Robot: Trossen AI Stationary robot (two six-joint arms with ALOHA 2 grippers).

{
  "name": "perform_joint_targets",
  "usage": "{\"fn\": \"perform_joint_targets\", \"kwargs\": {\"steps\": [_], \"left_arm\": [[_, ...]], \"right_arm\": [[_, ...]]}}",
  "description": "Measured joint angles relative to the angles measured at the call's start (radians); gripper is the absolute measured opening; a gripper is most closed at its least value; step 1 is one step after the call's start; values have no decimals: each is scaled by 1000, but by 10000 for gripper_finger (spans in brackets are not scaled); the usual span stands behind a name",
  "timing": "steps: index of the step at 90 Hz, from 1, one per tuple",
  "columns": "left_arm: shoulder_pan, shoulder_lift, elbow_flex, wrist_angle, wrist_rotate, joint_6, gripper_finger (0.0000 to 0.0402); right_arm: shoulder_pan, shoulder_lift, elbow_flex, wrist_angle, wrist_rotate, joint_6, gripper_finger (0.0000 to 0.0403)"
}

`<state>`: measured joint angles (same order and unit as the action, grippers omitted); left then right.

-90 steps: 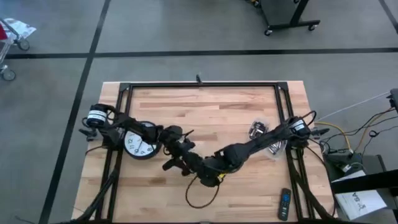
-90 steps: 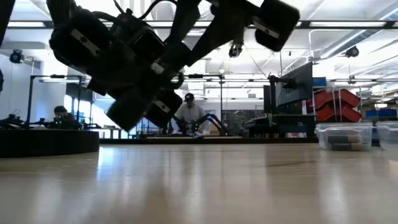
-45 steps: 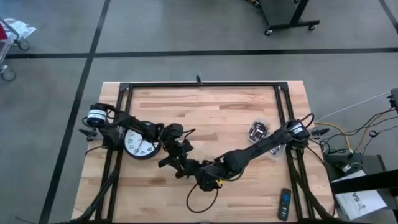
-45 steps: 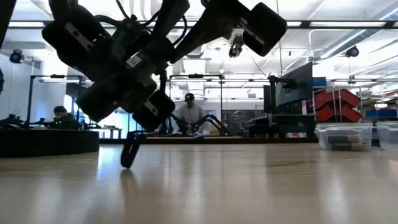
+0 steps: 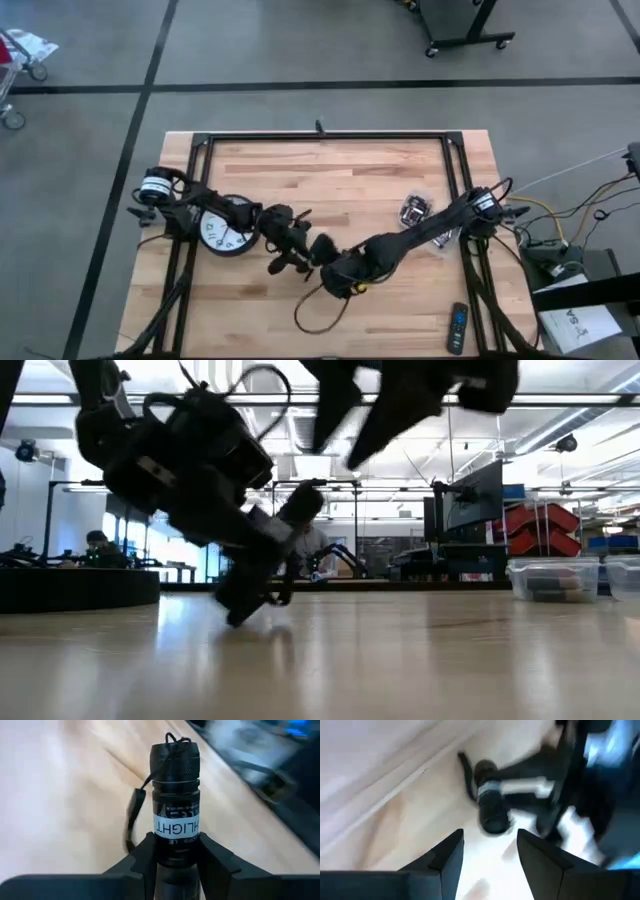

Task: Insert battery
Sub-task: Open the black flashlight battery compartment

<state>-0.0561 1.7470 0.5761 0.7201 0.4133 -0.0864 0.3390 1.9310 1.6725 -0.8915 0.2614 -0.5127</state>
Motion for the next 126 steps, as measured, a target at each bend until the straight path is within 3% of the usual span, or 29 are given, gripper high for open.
{"fn": "perform_joint_targets", "kwargs": {"steps": [16,32,44,57,89,126], "left_arm": [[-66,0,-29,194,-288,15,94],[-127,0,-27,228,-536,49,96],[-138,35,-16,266,-654,37,94],[-137,136,12,361,-714,-2,95],[-136,336,137,493,-782,-40,96],[-138,371,157,510,-819,-45,100]], "right_arm": [[-102,-43,-9,-90,-99,371,165],[-199,-63,-9,-84,-184,655,165],[-249,-63,-9,-85,-320,799,174],[-275,-64,-9,-98,-402,873,181],[-304,-50,-19,-133,-365,932,178],[-307,-52,-47,-126,-313,891,138]]}}
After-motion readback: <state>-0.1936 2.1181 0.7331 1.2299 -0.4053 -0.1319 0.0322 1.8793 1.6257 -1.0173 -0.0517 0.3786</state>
